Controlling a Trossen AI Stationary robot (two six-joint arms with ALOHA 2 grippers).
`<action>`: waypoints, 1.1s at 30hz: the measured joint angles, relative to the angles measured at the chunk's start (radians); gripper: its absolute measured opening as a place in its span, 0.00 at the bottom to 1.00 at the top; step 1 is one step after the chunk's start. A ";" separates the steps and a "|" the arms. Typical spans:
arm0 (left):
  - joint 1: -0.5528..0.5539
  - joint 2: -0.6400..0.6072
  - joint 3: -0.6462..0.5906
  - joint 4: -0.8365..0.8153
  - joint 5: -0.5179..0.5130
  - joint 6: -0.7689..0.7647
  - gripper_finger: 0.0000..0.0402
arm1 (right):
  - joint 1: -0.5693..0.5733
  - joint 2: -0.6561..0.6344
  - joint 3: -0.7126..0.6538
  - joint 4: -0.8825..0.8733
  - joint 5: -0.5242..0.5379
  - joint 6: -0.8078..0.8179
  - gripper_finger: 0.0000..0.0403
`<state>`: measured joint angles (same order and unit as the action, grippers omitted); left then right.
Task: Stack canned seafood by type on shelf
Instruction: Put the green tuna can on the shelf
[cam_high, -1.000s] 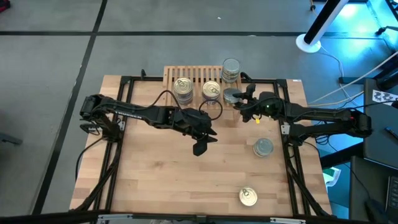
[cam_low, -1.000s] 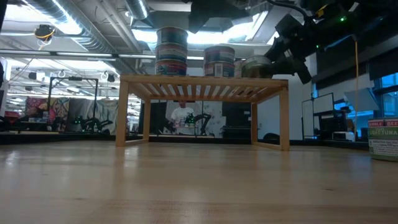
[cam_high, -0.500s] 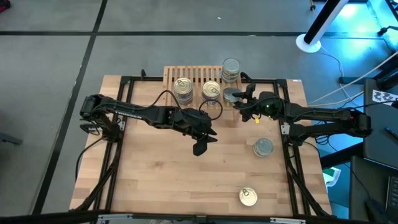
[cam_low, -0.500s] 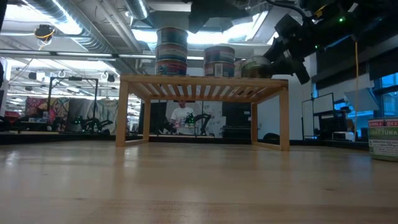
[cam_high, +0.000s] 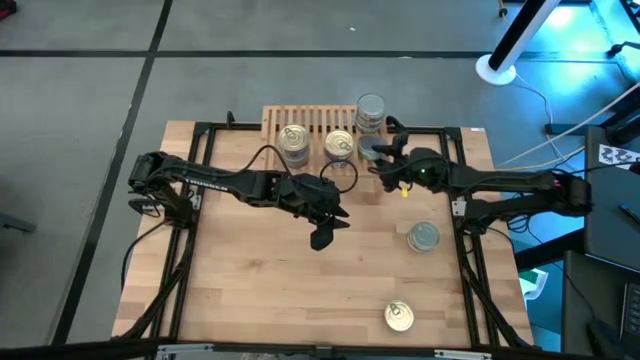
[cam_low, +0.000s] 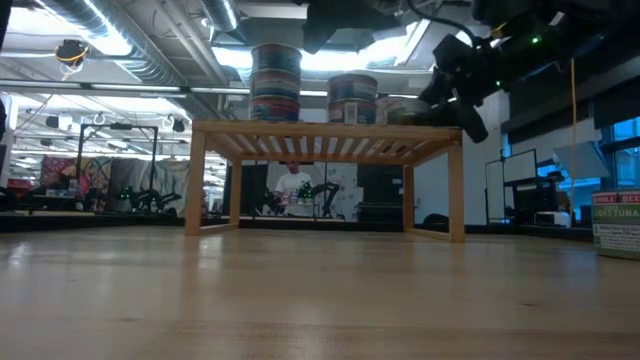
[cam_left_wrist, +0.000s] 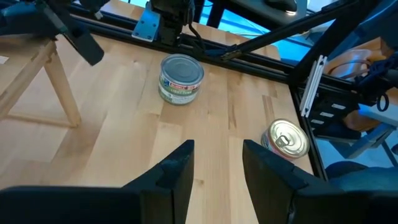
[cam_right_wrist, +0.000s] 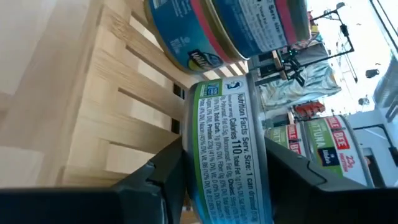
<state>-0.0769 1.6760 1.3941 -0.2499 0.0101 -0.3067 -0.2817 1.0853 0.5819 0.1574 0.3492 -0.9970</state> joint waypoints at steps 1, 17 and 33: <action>0.000 0.000 0.000 0.000 0.000 0.000 0.33 | 0.000 0.013 0.000 0.016 0.002 0.001 0.43; -0.004 0.000 0.000 -0.001 0.000 -0.008 0.33 | 0.000 0.040 -0.005 0.093 0.031 0.005 0.43; -0.004 0.000 0.000 0.005 -0.031 -0.025 0.33 | 0.000 0.047 -0.001 0.065 0.154 -0.002 0.58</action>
<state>-0.0807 1.6760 1.3941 -0.2447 -0.0212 -0.3316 -0.2821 1.1324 0.5812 0.2219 0.5034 -0.9990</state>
